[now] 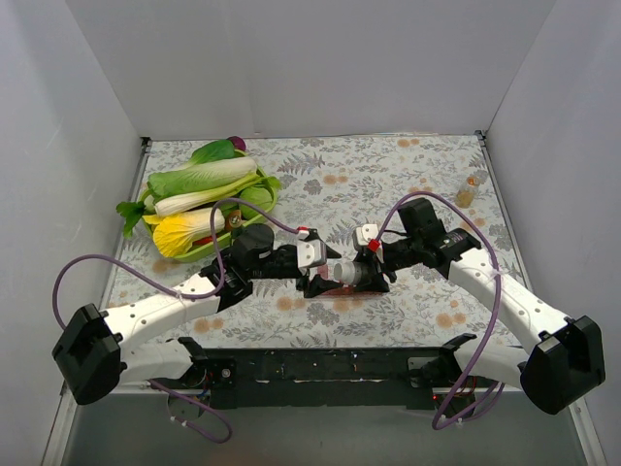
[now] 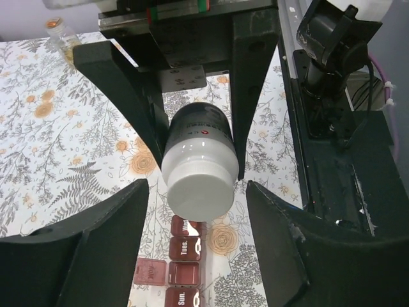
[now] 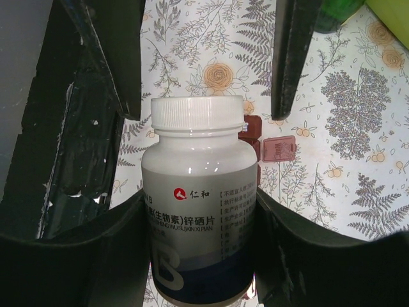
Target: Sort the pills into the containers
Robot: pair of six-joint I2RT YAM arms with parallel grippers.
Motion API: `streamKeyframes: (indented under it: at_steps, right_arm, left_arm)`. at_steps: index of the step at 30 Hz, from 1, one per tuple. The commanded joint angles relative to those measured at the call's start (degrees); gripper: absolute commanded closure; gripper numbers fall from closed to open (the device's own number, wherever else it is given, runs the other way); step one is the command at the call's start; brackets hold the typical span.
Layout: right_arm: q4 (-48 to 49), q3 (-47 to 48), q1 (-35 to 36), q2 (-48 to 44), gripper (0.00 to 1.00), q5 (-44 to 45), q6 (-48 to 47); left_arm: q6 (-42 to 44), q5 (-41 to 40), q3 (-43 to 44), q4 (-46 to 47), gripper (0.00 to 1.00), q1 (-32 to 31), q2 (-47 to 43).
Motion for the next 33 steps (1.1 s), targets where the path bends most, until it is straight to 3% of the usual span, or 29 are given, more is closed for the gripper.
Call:
streamKeyframes:
  at_steps: [1, 3, 9, 12, 15, 19, 20, 24, 27, 30, 33]
  right_arm:
    - [0.76, 2.3, -0.07, -0.04, 0.99, -1.87, -0.04]
    - [0.93, 2.21, -0.07, -0.21, 0.99, -1.78, 0.22]
    - [1.2, 1.86, -0.07, -0.48, 0.99, -1.34, 0.57]
    - [1.73, 1.51, -0.16, -0.74, 0.99, -0.03, 0.84]
    - [2.69, 0.98, -0.16, -1.27, 0.99, 1.73, 1.36]
    - [4.36, -0.25, -0.07, -2.06, 0.99, 3.66, 2.24]
    - [5.06, -0.43, -0.07, -2.32, 0.99, 4.1, 2.59]
    - [5.77, -0.43, -0.07, -2.24, 0.99, 4.81, 3.38]
    - [5.94, -0.52, -0.07, -2.15, 0.99, 4.99, 3.65]
    - [6.12, -0.6, -0.07, -2.15, 0.99, 5.07, 3.83]
    - [6.47, -0.78, -0.07, -2.32, 0.99, 5.78, 4.09]
  left_arm:
    - [-0.81, -1.16, 3.1, -1.22, 0.45, -0.23, 0.35]
    - [-1.07, -1.95, 3.45, -2.28, 0.5, -0.23, 0.62]
    - [-5.19, -3.18, 5.03, -6.41, 0.77, -0.23, 2.11]
    - [-11.86, -5.11, 7.05, -9.23, 0.86, -0.06, 2.9]
    - [-26.08, -6.26, 10.03, -12.21, 1.0, 1.7, 4.04]
    - [-49.54, -0.06, 13.21, -17.05, 1.0, 7.05, 5.54]
    - [-59.42, 0.07, 11.99, -16.27, 1.0, 8.8, 5.37]
    - [-80.93, -5.02, 8.82, -14.33, 1.0, 9.79, 3.35]
    - [-91.12, -4.5, 9.33, -12.39, 1.0, 9.7, 4.4]
    - [-92.39, -4.41, 12.14, -13.0, 1.0, 9.7, 5.72]
    - [-91.25, -4.94, 14.34, -15.89, 0.94, 9.61, 6.68]
